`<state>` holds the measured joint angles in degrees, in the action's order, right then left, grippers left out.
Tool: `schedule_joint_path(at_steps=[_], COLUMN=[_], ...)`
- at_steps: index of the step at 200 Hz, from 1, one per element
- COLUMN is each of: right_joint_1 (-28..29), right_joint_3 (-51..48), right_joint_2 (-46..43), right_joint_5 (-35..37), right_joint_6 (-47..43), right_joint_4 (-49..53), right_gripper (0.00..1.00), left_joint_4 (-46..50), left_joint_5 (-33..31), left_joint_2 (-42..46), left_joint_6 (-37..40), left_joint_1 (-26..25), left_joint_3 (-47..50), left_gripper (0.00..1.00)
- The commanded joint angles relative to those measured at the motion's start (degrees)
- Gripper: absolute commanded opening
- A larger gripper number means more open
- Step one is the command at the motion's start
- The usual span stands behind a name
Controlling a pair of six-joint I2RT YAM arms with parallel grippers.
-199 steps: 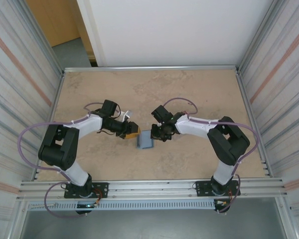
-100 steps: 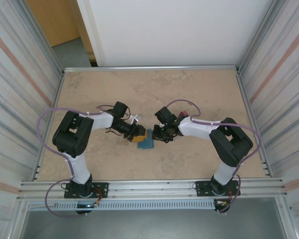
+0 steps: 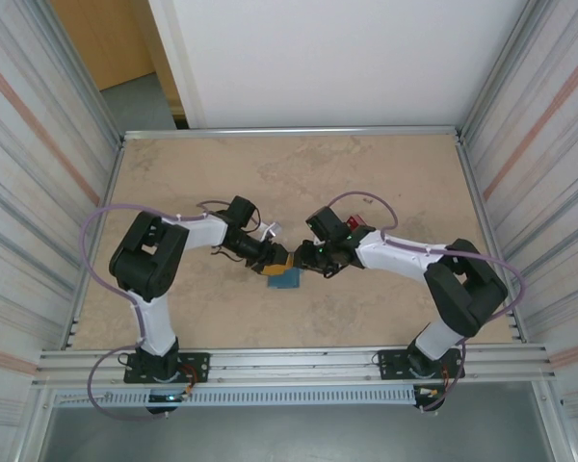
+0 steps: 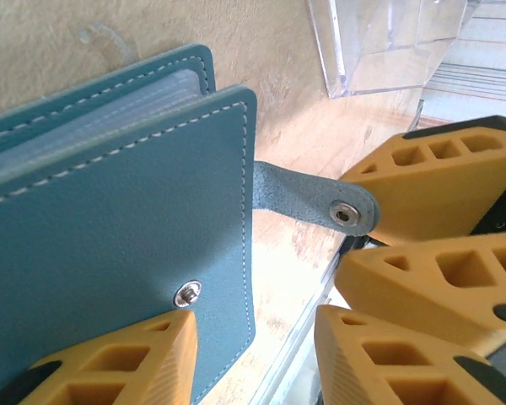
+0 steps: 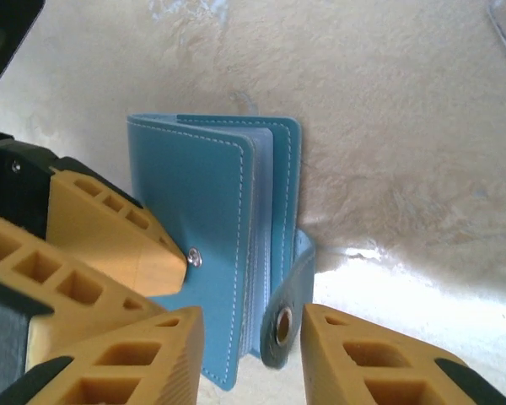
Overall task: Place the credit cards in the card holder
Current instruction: Close the card holder at the center of the table.
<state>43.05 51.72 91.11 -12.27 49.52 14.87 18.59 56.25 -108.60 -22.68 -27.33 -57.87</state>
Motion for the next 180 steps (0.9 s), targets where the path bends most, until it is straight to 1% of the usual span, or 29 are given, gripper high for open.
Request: schedule_joint_path(at_steps=[1,16,33,63,100,122,144,168,180], right_joint_1=[0.8,2.4,3.6,3.8,3.6,3.7,4.1,4.3,4.3], right_joint_3=[-1.6,-2.2,-4.3,-8.9,-10.1,-10.0,-8.8,-7.8,-7.3], right_joint_2=[-1.1,-0.8,-0.9,-0.8,1.9,4.1,5.5,6.6,6.8], right_joint_5=[-0.1,0.5,0.6,-0.8,-2.6,-4.6,-5.6,-6.8,-7.1], right_joint_6=[2.0,3.1,5.3,9.5,11.8,12.8,13.1,13.1,13.1], right_joint_4=[0.1,-0.2,-3.2,-10.8,-17.1,-21.0,-21.8,-23.5,-23.8], right_gripper=[0.38,0.40,0.41,0.43,0.44,0.39,0.35,0.30,0.30], left_joint_4=[2.2,2.1,1.2,0.2,-0.5,-1.8,-1.6,-3.0,-2.8], left_joint_5=[-1.5,-1.3,-1.0,-1.2,-1.3,-0.5,-0.5,0.3,0.2], left_joint_2=[-2.4,-2.7,-2.7,-2.9,-3.8,-3.6,-3.5,-3.5,-3.6], left_joint_6=[0.8,0.5,-0.1,-0.3,-1.5,-2.6,-2.3,-3.6,-3.4], left_joint_1=[0.1,0.1,0.2,0.8,2.0,2.0,2.0,1.9,2.0], left_joint_3=[-0.7,-0.7,-0.2,0.9,1.3,2.1,1.9,2.4,2.2], left_gripper=[0.41,0.41,0.40,0.40,0.37,0.37,0.36,0.36,0.36])
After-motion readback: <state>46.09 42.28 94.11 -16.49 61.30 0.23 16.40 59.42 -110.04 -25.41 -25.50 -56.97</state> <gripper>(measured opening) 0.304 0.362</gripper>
